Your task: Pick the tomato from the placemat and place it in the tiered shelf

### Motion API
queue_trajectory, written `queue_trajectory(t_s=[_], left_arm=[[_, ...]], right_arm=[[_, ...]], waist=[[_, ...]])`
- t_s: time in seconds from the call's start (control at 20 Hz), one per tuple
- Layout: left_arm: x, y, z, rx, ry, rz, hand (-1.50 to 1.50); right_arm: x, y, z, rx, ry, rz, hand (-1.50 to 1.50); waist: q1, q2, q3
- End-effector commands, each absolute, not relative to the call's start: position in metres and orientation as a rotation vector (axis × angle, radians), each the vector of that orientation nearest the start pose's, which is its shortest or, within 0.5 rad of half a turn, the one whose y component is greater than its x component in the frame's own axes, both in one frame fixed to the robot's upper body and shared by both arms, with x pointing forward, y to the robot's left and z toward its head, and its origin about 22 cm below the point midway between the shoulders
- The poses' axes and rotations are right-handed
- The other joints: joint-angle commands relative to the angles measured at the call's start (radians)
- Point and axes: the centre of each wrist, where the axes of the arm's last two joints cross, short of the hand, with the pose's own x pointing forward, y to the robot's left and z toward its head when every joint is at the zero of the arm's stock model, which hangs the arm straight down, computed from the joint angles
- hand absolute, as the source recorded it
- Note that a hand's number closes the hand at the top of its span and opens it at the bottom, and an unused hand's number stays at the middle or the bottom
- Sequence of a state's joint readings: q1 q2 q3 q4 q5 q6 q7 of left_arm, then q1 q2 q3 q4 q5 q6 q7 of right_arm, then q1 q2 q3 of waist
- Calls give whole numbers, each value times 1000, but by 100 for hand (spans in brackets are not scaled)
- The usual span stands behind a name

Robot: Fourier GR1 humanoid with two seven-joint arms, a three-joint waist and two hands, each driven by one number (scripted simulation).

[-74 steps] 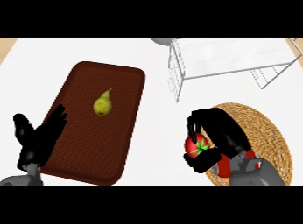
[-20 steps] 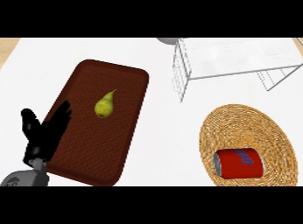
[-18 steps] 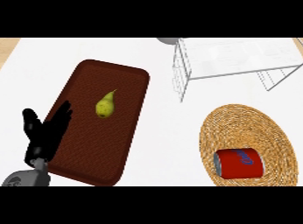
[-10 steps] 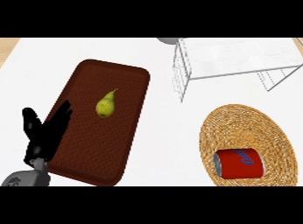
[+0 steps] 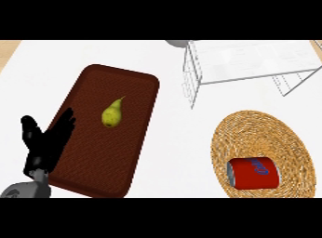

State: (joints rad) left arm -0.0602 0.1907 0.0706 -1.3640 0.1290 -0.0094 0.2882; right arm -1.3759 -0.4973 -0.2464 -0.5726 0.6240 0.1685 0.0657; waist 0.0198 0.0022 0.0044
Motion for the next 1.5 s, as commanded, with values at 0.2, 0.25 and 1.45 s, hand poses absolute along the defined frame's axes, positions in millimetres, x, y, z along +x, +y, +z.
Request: queue_trajectory(t_s=[0.2,0.25,1.45], left_arm=[[252,283,-24,88,-1118,17,0],[243,294,-32,56,-1113,47,0],[257,286,-31,81,-1125,45,0]], right_arm=[[460,-277,337,-521,-1758,319,-150],[462,-273,332,-492,-1762,314,-150],[388,-458,357,-519,-1737,-409,-150]], waist=[[2,3,-4],[4,2,-5],[-3,9,-4]])
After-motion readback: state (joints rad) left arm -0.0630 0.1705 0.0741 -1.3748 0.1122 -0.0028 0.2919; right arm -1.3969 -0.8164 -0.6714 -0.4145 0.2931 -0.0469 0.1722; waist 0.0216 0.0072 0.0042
